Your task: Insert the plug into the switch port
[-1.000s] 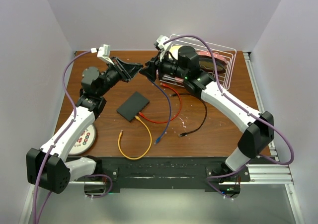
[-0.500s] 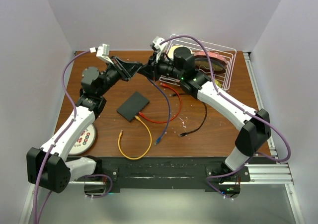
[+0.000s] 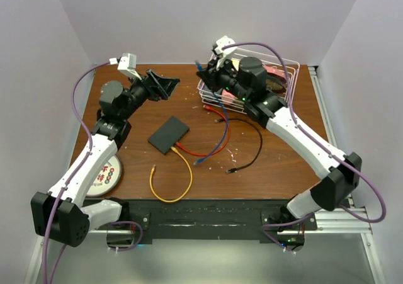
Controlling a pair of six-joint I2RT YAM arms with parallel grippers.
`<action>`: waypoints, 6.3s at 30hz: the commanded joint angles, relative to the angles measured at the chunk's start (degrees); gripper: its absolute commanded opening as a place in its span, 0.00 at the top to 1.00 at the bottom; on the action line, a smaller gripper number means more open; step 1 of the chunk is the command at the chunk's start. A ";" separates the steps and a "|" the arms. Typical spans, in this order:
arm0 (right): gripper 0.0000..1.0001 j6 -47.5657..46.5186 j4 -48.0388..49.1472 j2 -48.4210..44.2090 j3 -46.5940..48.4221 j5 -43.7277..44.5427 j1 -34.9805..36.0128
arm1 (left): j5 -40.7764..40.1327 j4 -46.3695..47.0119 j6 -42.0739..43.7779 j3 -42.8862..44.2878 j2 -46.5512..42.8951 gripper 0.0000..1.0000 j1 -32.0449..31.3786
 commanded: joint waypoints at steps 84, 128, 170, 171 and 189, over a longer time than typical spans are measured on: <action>0.02 -11.75 -12.71 -13.28 -5.20 -11.56 -3.09 | 10.62 -2.61 -2.08 5.63 3.90 1.00 -6.45; 0.70 -12.02 -7.53 -4.40 0.25 1.72 5.09 | 14.30 -7.54 -9.12 11.26 5.75 1.00 -6.45; 1.00 -10.88 -7.27 1.74 -5.20 -1.43 5.00 | 4.11 -3.14 -2.62 -3.50 11.54 0.14 11.30; 1.00 -10.09 -7.09 2.18 -5.55 -1.70 5.00 | 3.76 -2.97 -1.93 -3.94 12.25 0.14 11.57; 1.00 -3.41 -0.76 16.59 -13.55 -5.92 5.09 | 0.15 2.66 2.21 -12.21 25.61 0.16 12.63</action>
